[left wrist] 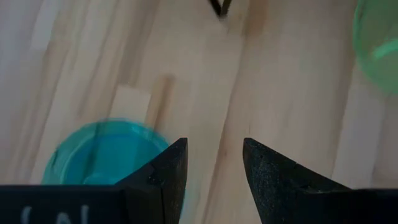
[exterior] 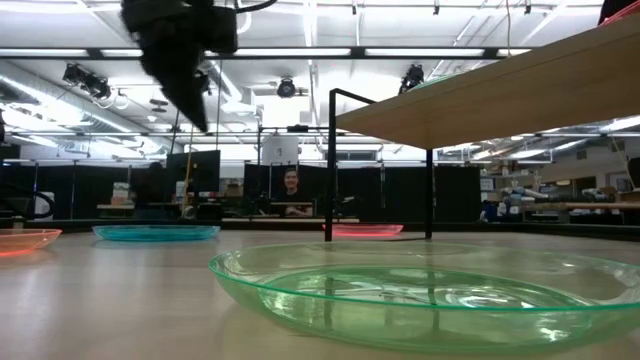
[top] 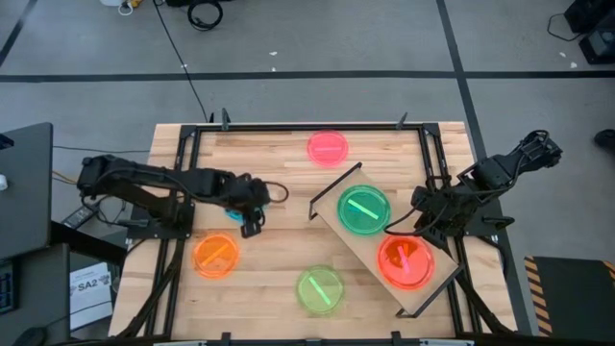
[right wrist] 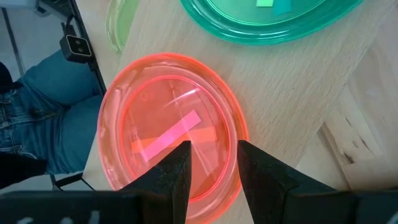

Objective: Place and stack plates onto a shelf
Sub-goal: Stack the blue plate on top of the green plate on the shelf

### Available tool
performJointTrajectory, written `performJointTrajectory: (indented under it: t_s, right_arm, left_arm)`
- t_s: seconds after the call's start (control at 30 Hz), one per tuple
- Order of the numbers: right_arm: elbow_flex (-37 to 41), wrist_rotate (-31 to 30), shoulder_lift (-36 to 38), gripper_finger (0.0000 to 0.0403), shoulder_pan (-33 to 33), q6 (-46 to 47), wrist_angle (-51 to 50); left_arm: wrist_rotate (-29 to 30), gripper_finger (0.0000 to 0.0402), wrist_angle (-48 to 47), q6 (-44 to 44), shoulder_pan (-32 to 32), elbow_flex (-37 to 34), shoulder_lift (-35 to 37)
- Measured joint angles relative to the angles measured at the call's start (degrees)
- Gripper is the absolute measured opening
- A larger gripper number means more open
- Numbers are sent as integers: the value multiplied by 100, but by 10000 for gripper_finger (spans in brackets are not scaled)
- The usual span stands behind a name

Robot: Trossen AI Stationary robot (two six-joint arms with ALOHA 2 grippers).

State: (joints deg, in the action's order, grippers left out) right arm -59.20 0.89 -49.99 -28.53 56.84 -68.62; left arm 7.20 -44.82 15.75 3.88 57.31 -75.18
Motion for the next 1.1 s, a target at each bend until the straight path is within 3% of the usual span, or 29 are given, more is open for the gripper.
performJointTrajectory:
  t_s: [0.33,0.83,1.1]
  right_arm:
    - [0,-44,-67,135,0,-2,44]
    - [0,-46,-77,135,0,-4,90]
    - [0,-44,-75,135,0,-7,107]
  left_arm:
    - [112,162,-118,4,413,3,-708]
    - [713,162,-366,203,275,-14,-1781]
    - [829,162,-75,779,229,-620,-1820]
